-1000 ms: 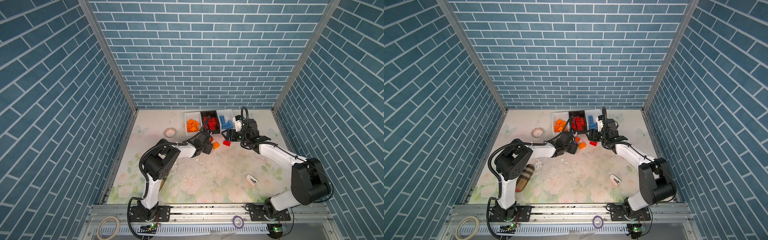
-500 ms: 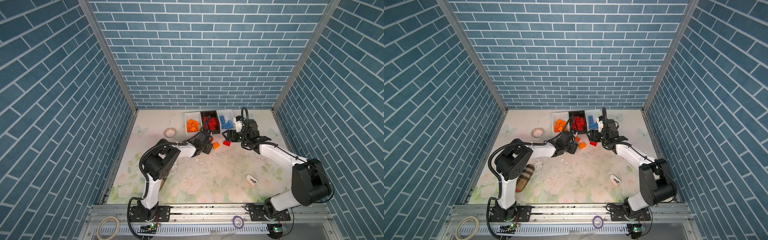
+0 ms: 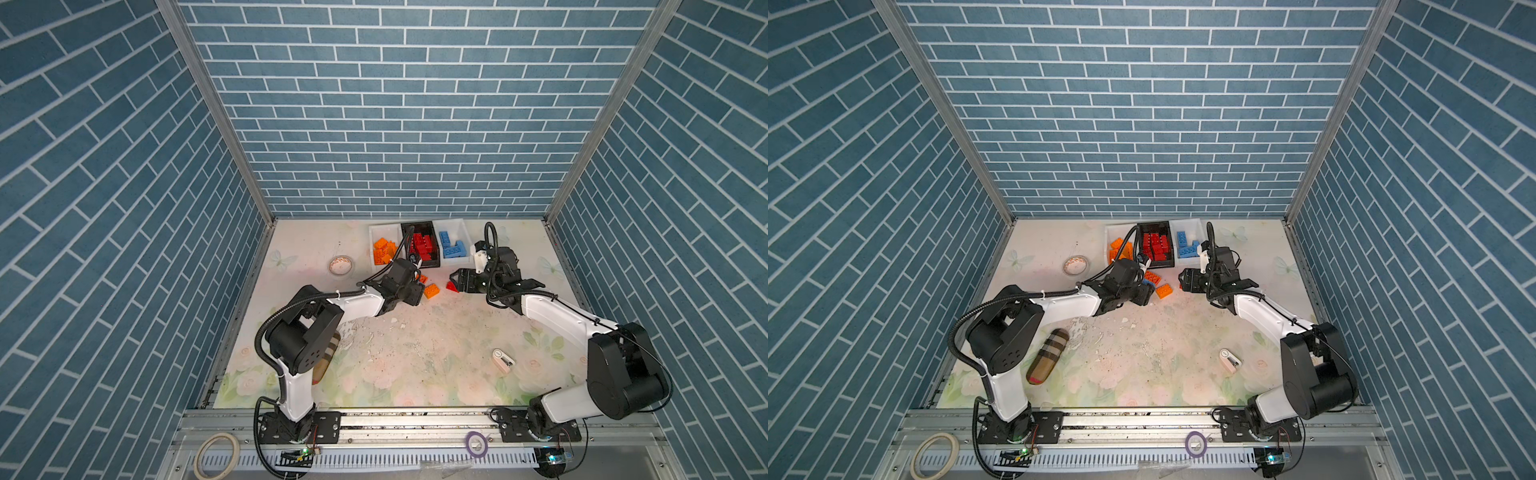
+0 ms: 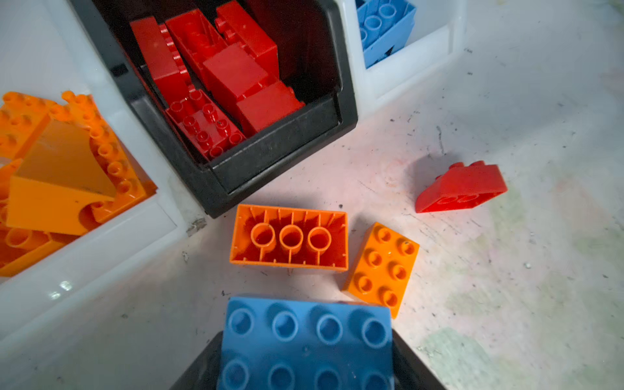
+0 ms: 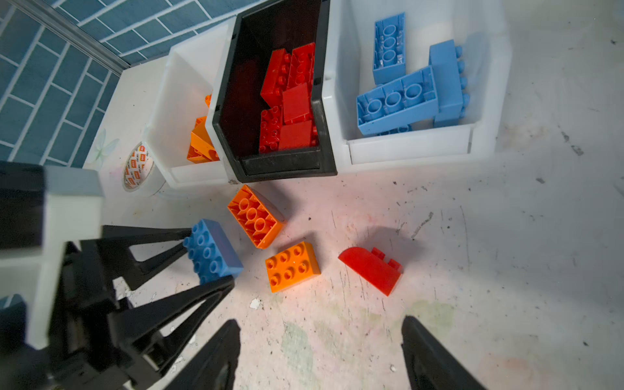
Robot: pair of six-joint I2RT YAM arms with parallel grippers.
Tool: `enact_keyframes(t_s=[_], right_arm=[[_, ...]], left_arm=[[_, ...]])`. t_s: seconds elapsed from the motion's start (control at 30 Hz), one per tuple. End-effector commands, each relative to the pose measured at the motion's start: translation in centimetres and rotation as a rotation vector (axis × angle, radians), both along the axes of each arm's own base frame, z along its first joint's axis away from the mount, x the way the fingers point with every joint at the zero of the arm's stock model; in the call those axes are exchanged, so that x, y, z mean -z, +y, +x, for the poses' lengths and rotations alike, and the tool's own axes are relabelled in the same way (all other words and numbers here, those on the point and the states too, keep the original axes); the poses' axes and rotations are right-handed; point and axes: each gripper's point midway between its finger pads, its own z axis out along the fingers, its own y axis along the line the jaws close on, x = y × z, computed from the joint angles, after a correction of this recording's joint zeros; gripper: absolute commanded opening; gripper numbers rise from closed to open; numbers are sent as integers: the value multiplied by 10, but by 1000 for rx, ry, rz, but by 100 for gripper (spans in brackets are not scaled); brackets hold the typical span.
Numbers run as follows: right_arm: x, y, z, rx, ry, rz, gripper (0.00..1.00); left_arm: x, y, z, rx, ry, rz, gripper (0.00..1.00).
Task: Sort the legos into containers by color
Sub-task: Pick up the lego from the center of the table, then place the lego in the container.
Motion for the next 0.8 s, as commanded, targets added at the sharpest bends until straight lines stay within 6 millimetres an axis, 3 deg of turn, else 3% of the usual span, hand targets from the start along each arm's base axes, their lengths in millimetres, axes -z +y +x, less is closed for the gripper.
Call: enact_keyframes(t_s=[0.0, 0.77], right_arm=[[-4, -8, -4, 24, -20, -3, 76], [1, -12, -21, 97, 47, 113, 75]], left_arm=[[-7, 3, -5, -4, 20, -11, 48], [-90, -55, 25, 68, -43, -277, 48]])
